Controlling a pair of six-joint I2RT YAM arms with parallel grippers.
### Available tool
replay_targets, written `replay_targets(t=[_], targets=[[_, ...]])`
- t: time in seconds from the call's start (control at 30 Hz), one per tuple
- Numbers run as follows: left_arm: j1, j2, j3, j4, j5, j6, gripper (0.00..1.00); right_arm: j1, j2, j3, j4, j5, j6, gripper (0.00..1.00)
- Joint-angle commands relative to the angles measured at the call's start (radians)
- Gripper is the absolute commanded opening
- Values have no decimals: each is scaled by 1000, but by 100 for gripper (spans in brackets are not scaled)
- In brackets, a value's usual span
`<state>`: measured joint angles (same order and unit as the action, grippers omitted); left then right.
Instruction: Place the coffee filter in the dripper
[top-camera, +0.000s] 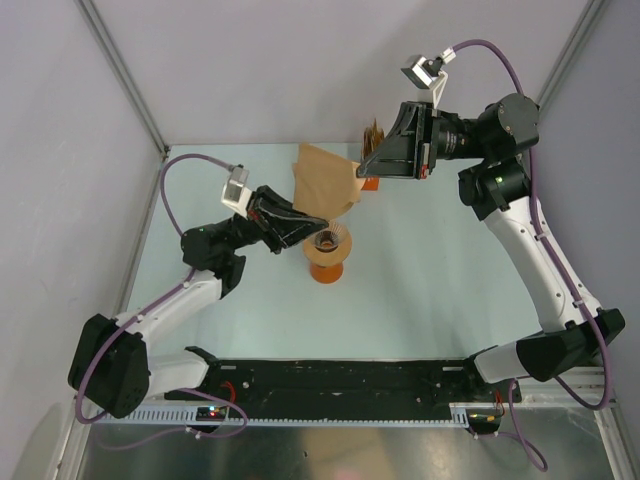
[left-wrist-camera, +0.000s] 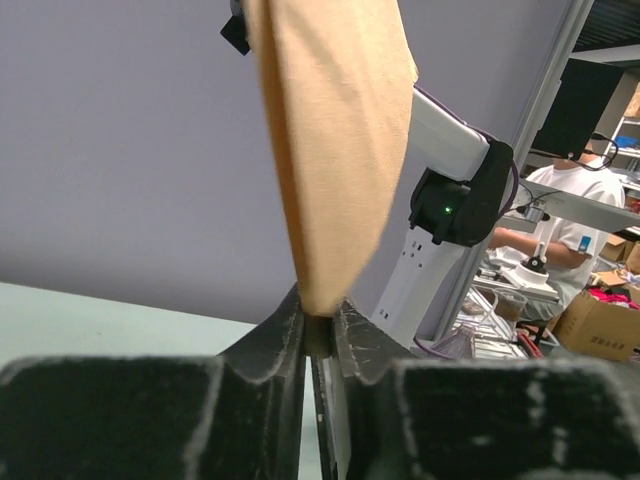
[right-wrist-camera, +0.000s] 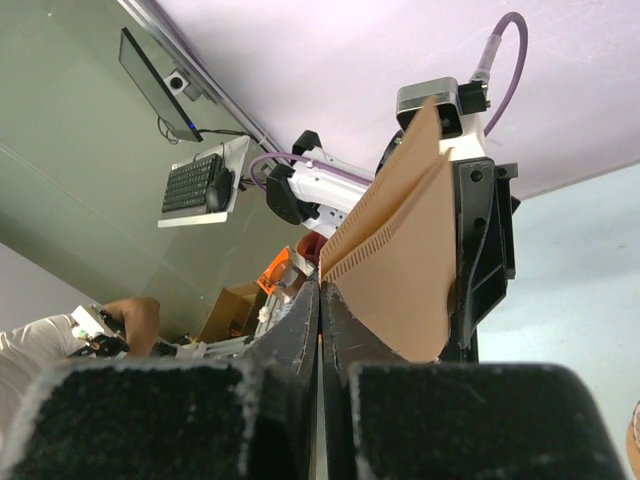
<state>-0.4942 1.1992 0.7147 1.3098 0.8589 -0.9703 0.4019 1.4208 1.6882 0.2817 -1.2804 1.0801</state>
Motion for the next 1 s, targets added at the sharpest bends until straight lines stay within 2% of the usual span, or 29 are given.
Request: replay_targets(t=[0.0, 0.07, 0.13, 0.53, 0.7, 0.73, 0.83, 0.97], targets=[[-6, -4, 40, 140, 9, -18, 8, -9, -20, -2, 28, 11, 5, 0], [-3, -6, 33, 141, 10, -23, 2, -19, -18, -1, 31, 10, 6, 0], [1, -4, 17, 141, 17, -28, 1, -34, -17, 5, 32, 8, 6, 0], [48, -23, -81, 83, 50, -23, 0, -144, 2, 55, 83, 5, 49, 0], [127, -47, -95, 60, 55, -55, 0, -250, 37, 104, 53, 44, 17, 0], [145, -52, -93, 36, 56, -63, 0, -272, 50, 117, 29, 61, -21, 0], [209, -91, -81, -94, 49, -74, 0, -322, 81, 186, -215, 152, -224, 0], [312, -147, -34, -408, 43, -23, 0, -308, 145, 273, -570, 374, -611, 0]])
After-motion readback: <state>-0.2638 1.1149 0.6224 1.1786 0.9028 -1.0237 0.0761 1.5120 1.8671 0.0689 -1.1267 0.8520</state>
